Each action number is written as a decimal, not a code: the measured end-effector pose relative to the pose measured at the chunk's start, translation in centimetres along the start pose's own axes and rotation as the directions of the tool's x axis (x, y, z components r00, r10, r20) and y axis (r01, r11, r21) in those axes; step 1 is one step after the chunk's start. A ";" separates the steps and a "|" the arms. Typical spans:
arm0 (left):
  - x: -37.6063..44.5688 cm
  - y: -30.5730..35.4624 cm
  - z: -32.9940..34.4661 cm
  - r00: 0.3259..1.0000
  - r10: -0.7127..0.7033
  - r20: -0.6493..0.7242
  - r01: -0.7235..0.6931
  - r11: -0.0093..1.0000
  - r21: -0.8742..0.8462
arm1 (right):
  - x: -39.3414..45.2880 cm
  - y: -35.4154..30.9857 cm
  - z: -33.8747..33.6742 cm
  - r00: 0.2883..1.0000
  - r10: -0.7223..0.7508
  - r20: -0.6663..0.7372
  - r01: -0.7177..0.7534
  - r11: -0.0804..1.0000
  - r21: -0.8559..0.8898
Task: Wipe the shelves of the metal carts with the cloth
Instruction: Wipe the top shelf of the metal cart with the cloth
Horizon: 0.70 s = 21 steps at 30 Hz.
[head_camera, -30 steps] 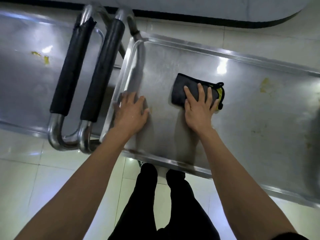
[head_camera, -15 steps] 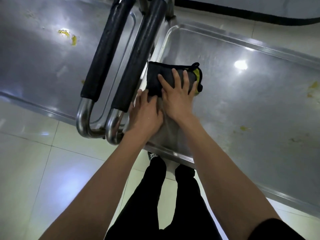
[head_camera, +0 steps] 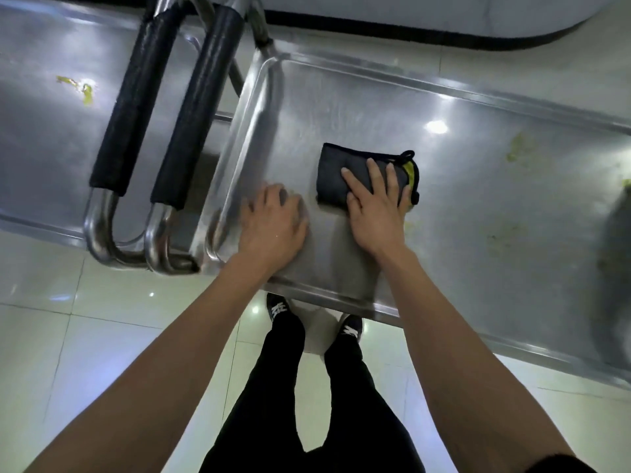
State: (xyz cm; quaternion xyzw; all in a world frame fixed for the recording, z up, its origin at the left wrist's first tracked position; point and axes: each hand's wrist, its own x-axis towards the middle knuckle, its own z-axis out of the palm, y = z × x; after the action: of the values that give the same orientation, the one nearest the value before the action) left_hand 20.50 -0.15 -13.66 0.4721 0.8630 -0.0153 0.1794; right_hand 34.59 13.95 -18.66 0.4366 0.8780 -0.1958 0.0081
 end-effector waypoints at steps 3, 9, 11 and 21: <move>-0.5 5.2 1.1 0.992 0.122 0.042 -0.123 0.992 0.020 | -2.0 4.7 -1.4 0.998 0.056 0.002 -0.056 0.998 0.001; -1.6 10.3 2.4 0.983 0.170 0.075 -0.177 0.980 0.093 | -5.7 12.3 -3.6 0.984 0.180 -0.012 -0.180 0.983 0.040; -1.9 10.3 2.7 0.985 0.154 0.080 -0.161 0.982 0.094 | -6.8 13.5 -4.0 0.980 0.201 -0.012 -0.200 0.979 0.027; -2.5 8.6 2.9 0.980 0.184 0.076 -0.192 0.976 0.106 | -9.0 9.7 -2.1 0.989 0.147 -0.028 -0.147 0.989 -0.008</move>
State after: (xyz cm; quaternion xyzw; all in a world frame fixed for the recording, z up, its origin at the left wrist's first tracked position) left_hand 29.61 2.00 -14.30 0.5603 0.8058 -0.0626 0.1812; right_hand 47.93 13.11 -18.28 0.5026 0.8445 -0.1845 0.0127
